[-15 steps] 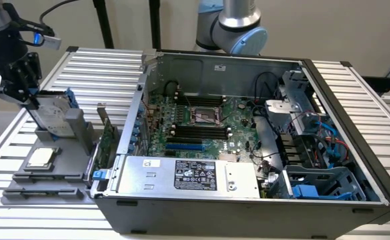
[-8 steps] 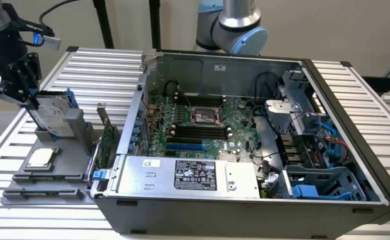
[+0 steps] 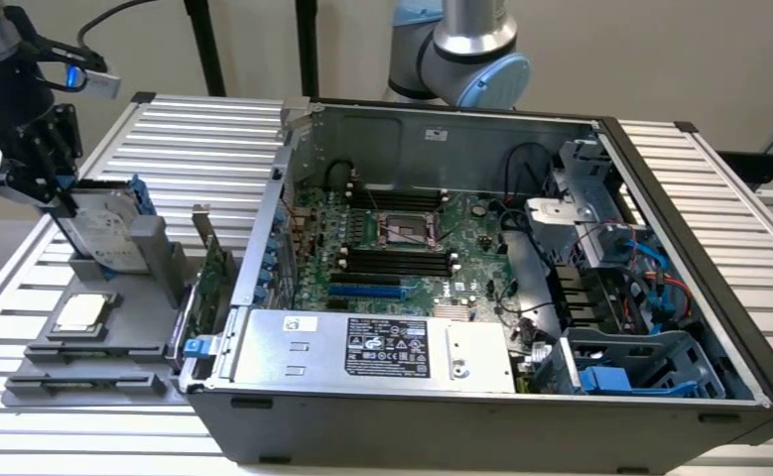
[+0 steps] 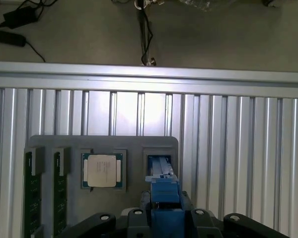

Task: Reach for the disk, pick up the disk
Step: 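Pick up the disk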

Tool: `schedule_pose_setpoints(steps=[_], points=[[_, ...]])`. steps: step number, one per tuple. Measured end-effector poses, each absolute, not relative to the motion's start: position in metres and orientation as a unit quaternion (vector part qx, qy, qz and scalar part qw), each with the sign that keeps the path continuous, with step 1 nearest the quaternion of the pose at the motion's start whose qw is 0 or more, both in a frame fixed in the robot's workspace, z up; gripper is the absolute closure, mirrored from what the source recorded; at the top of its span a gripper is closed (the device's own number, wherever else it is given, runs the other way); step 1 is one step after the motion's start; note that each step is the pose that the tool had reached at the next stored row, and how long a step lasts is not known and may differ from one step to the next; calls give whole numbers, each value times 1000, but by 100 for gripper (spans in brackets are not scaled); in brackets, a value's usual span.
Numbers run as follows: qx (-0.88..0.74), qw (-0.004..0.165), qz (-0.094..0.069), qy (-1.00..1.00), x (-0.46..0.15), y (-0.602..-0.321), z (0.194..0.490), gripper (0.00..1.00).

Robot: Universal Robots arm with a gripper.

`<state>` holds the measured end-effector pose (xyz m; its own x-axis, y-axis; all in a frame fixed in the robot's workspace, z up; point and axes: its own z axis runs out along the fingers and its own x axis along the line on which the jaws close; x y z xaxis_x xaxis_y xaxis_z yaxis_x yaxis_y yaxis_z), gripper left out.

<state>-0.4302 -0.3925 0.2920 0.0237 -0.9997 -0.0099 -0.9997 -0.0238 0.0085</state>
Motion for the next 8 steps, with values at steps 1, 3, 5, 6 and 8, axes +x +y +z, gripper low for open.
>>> schedule_pose_setpoints(steps=[1,3,5,6,8], points=[[-715,0,7,699,-430,-393,293,67],[-715,0,7,699,-430,-392,295,67],[-715,0,7,699,-430,-392,298,67],[-715,0,7,699,-430,-392,300,67],[-715,0,7,699,-430,-392,306,67]])
